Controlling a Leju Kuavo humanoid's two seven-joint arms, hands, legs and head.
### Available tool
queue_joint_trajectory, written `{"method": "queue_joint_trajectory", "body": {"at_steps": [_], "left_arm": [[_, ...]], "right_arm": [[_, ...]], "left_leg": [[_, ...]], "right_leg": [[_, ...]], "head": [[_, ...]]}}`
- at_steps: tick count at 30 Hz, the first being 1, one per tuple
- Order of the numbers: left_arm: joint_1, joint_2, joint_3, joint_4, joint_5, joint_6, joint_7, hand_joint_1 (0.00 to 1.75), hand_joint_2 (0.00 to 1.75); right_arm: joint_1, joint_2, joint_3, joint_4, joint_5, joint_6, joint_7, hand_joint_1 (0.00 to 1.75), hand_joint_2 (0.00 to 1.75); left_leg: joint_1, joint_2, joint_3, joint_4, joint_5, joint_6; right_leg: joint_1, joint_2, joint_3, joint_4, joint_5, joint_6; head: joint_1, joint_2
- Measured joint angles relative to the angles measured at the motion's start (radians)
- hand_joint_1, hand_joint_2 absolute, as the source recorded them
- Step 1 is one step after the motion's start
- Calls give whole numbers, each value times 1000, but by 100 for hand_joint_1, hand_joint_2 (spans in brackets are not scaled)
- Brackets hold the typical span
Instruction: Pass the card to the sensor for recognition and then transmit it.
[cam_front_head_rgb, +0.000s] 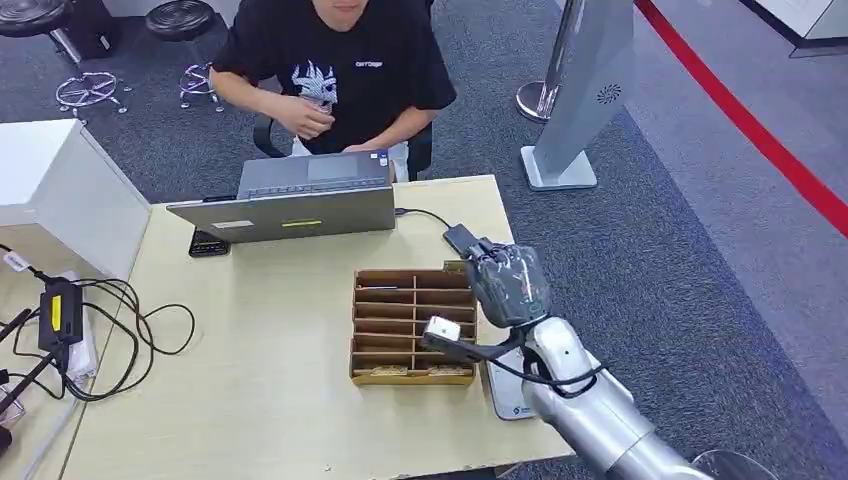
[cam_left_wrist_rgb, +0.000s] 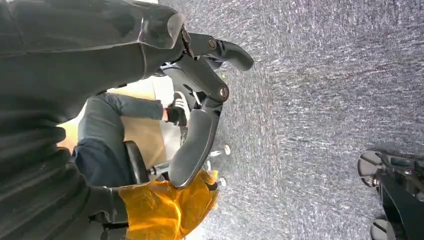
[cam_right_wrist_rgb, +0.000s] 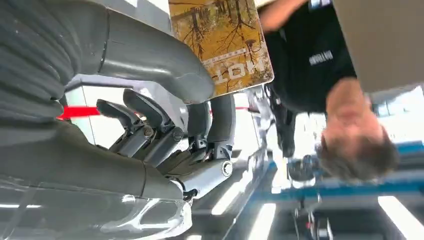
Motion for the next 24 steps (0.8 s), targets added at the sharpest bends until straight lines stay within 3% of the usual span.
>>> {"method": "queue_joint_trajectory", "body": {"at_steps": [9, 14, 19, 24], "left_arm": [[0, 0, 13, 0, -7, 0, 0, 0, 175], [-3, 0, 13, 0, -17, 0, 0, 0, 175], [-13, 0, 13, 0, -48, -5, -3, 0, 175], [-20, 0, 13, 0, -84, -11, -4, 0, 175]], "right_arm": [[0, -15, -53, -160, 2, -26, -3, 175, 175], [-36, -14, -61, -195, -48, 27, -16, 175, 175], [-154, 21, -38, -131, -107, 125, -21, 175, 175], [-310, 107, 0, 43, -118, 182, 10, 175, 175]], "left_leg": [[0, 0, 0, 0, 0, 0], [0, 0, 0, 0, 0, 0], [0, 1, 0, 0, 1, 0], [0, 1, 0, 0, 1, -1]], "right_leg": [[0, 0, 0, 0, 0, 0], [0, 0, 0, 0, 0, 0], [0, 1, 0, 1, 1, 0], [0, 1, 0, 3, 1, 0]], "head": [[0, 0], [0, 0], [0, 0], [0, 0]]}}
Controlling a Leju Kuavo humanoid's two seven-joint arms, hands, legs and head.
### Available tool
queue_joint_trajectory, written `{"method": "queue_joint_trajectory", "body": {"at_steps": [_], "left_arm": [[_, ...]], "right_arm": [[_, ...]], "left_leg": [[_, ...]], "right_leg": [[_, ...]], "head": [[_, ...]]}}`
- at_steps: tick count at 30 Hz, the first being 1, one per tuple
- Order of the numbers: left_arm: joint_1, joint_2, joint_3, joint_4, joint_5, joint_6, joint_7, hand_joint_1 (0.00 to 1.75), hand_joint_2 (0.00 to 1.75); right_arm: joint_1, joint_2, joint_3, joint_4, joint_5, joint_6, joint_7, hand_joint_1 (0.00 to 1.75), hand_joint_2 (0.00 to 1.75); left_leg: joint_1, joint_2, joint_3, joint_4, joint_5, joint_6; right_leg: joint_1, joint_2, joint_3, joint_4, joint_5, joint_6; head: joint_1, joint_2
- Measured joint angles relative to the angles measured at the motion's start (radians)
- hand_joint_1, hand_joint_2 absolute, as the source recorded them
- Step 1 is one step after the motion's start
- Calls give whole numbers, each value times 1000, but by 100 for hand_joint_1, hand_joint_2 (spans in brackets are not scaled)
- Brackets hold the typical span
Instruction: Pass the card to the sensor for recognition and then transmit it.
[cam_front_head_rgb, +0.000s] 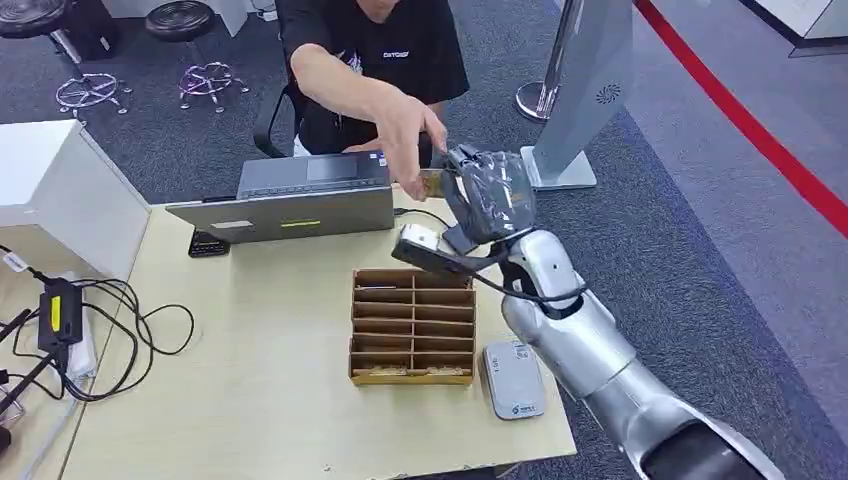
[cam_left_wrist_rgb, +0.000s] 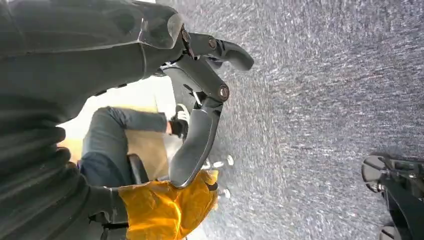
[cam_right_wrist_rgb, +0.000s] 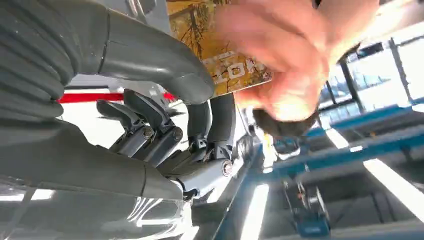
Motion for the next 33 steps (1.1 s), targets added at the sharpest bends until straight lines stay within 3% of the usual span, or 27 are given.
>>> {"method": "queue_joint_trajectory", "body": {"at_steps": [7, 8, 9, 10, 15, 21, 27, 30, 33], "left_arm": [[-9, 0, -3, 0, -31, -7, -4, 0, 175], [-9, 0, -3, 0, -34, -7, -5, 0, 175], [-9, 0, -3, 0, -35, -7, -5, 0, 175], [-9, 0, -3, 0, -37, -7, -5, 0, 175], [-9, 0, -3, 0, -38, -7, -5, 0, 175], [-8, 0, -2, 0, -36, -7, -8, 0, 175], [-5, 0, 2, 0, -23, -8, -9, 0, 175], [-2, 1, 10, 0, -18, -7, -11, 0, 175], [1, 2, 17, 0, -23, -8, -11, 0, 175]], "right_arm": [[-165, 100, 26, 230, -16, 24, 39, 175, 175], [-180, 109, 27, 261, -22, 20, 39, 31, 175], [-190, 115, 29, 280, -23, 16, 38, 31, 175], [-196, 122, 31, 302, -24, 6, 38, 0, 175], [-197, 136, 32, 347, -50, -73, 17, 0, 175], [-156, 128, -10, 321, -243, -19, -108, 0, 175], [-81, 67, -112, 234, -552, 155, -250, 0, 175], [-28, 22, -236, 216, -837, 340, -323, 0, 175], [13, -31, -381, 239, -990, 457, -442, 0, 175]], "left_leg": [[0, 0, 0, 0, 0, 0], [0, 0, 0, 0, 0, 0], [0, 0, 0, 0, 0, 0], [0, 0, 0, 0, 0, 0], [0, -1, 0, 0, 0, 0], [0, -1, 0, 0, 0, 0], [-1, -1, 0, 0, 0, 0], [-1, -3, -1, 1, -1, 1], [-1, -6, -2, 1, -1, 1]], "right_leg": [[0, 0, 0, 0, 0, 0], [0, 0, 0, 0, 0, 0], [0, 0, 0, 0, 0, 0], [0, 0, 0, 0, 0, 0], [0, 0, 0, 0, 0, 0], [0, -1, 0, -1, 0, 0], [0, -1, 0, -2, 0, 0], [0, -2, 0, -2, 0, 0], [-1, -6, 0, -3, -1, 1]], "head": [[0, 0], [0, 0], [0, 0], [0, 0], [0, 0], [0, 0], [0, 0], [0, 0], [1, 0]]}}
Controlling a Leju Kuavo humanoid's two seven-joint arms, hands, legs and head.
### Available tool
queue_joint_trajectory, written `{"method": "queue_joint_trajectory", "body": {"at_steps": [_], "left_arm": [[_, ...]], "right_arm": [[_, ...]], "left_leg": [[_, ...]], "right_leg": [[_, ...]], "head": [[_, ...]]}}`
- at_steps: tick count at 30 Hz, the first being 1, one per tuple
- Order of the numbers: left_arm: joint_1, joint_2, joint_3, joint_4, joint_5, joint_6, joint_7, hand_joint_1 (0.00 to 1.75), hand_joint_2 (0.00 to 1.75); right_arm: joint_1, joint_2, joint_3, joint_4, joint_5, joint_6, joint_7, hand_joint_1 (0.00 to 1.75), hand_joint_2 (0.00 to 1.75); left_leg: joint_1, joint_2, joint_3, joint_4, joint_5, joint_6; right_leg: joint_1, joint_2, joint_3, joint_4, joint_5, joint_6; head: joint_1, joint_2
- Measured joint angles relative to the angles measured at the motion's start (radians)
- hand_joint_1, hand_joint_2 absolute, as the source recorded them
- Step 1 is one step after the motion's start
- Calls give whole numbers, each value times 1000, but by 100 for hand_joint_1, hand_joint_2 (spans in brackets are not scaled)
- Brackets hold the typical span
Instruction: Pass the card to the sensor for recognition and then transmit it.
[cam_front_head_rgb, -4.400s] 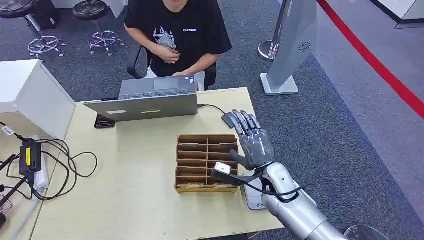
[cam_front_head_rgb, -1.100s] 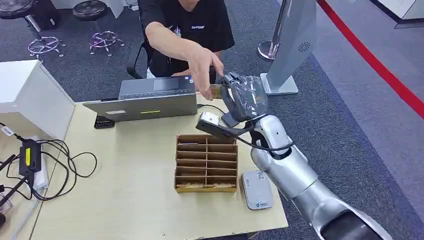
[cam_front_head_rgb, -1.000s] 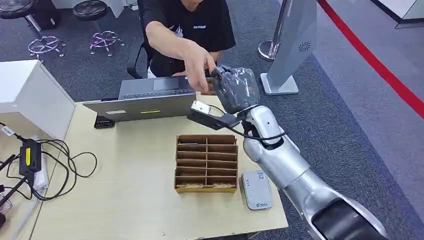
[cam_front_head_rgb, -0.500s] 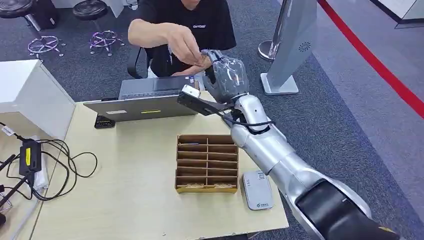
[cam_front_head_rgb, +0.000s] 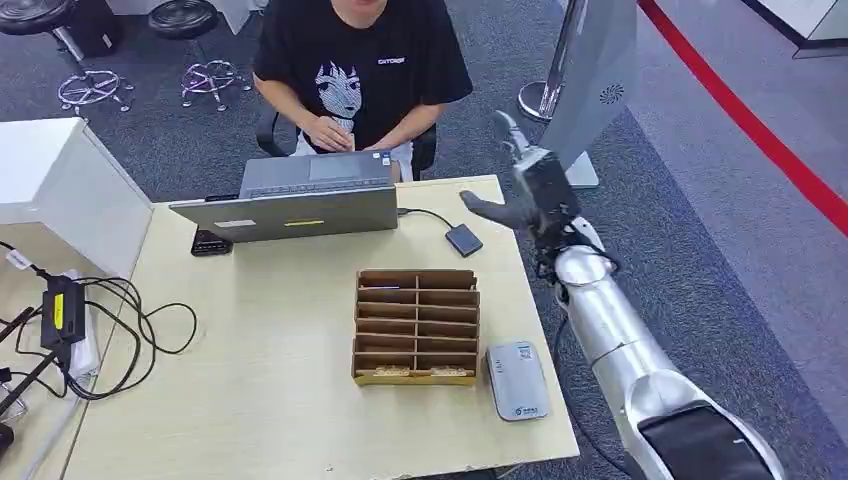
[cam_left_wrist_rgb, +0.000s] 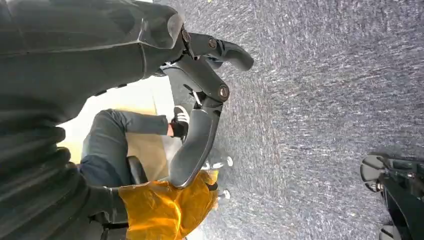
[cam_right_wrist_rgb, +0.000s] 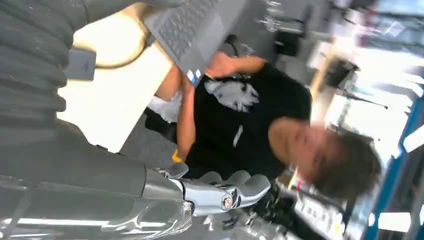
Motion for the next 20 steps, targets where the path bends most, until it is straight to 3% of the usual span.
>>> {"method": "queue_joint_trajectory", "body": {"at_steps": [3, 7, 12, 20], "left_arm": [[4, 2, 6, 0, -8, 0, 0, 0, 175], [4, 3, 8, 0, -15, 2, 0, 0, 175], [5, 3, 14, 0, -16, 10, 1, 0, 175], [3, 2, 37, 0, 6, 18, 9, 0, 175]], "right_arm": [[21, -49, -160, 65, -137, 136, -40, 0, 175], [60, -108, -362, 198, -269, 184, -53, 0, 175], [151, -156, -624, 361, -428, 181, 32, 0, 175], [306, -153, -832, 500, -523, 133, 194, 0, 175]], "left_leg": [[-1, 1, 0, 0, -1, 1], [-1, -1, 0, 0, -1, 2], [-1, 0, 0, 0, -3, 3], [0, 1, 1, -2, -3, 3]], "right_leg": [[0, 1, 0, -1, 0, 0], [0, -1, 0, -2, 0, 1], [0, 0, 0, -2, -1, 2], [0, 0, 0, -1, -4, 2]], "head": [[0, 0], [0, 0], [0, 0], [-1, 0]]}}
